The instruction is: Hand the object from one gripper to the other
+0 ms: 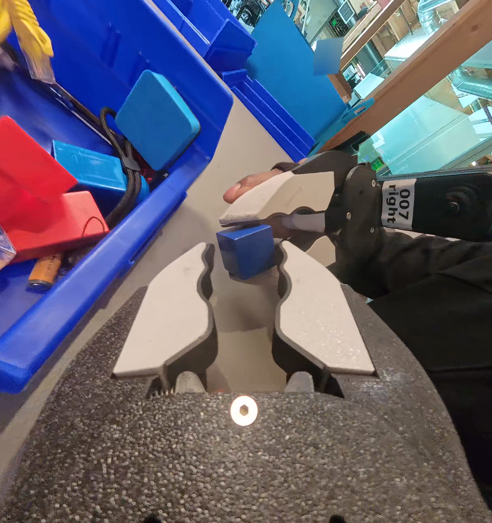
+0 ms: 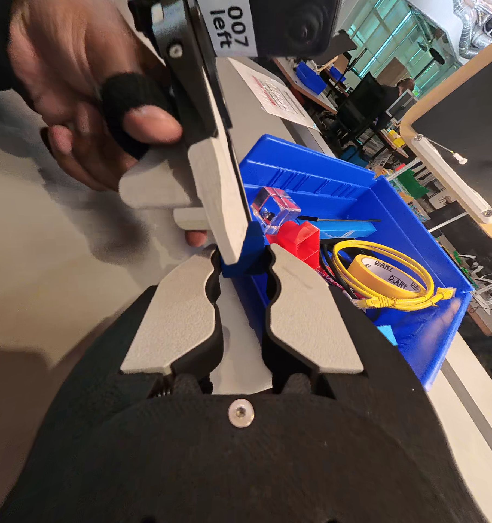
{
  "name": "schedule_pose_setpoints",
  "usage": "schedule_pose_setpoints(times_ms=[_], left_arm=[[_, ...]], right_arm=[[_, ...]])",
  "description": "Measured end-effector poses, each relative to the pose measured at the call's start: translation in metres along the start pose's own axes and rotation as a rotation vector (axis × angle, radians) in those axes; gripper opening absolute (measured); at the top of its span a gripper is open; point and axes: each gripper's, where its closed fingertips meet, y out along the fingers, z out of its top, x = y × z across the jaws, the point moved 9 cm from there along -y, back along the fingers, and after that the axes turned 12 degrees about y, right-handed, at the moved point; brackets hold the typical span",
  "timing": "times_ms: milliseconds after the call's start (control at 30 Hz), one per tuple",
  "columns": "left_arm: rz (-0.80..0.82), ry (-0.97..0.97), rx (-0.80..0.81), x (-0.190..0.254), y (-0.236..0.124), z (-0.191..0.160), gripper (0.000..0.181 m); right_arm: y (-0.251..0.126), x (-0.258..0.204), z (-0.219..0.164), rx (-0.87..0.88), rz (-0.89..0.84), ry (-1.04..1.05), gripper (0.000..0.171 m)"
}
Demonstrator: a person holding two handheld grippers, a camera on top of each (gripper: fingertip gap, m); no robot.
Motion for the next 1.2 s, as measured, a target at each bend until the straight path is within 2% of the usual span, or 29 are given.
schedule_pose_setpoints(times_ms=[167,233,300,433,533,667,833,1067,1200], left_arm=[[0.004,-0.004,0.047,0.0,0.001,0.0,0.038],[0.036,0.031,0.071,0.0,-0.001,0.002,0.038],[0.068,0.069,0.115,0.0,-0.006,0.007,0.038],[0.212,0.276,0.151,0.006,-0.015,0.016,0.038],[0.328,0.476,0.106,0.013,-0.016,0.018,0.038],[0.436,0.663,0.008,0.02,-0.011,0.016,0.038],[0.507,0.776,-0.043,0.021,-0.012,0.017,0.038],[0.696,1.104,-0.099,0.032,-0.003,0.013,0.038],[0.818,1.324,-0.169,0.035,0.007,0.005,0.038]], right_arm=[[0.0,0.003,0.0,0.006,0.001,0.042,0.03],[-0.001,0.006,-0.001,0.016,0.04,0.13,0.033],[0.0,0.012,-0.002,0.008,0.111,0.273,0.044],[0.001,0.021,-0.005,0.011,0.235,0.512,0.048],[0.0,0.025,-0.005,0.034,0.305,0.64,0.048],[-0.002,0.031,-0.005,0.051,0.352,0.724,0.047],[-0.005,0.033,-0.003,0.058,0.416,0.768,0.047],[-0.005,0.04,-0.005,0.026,0.369,0.868,0.055],[-0.004,0.037,-0.003,0.041,0.29,0.838,0.06]])
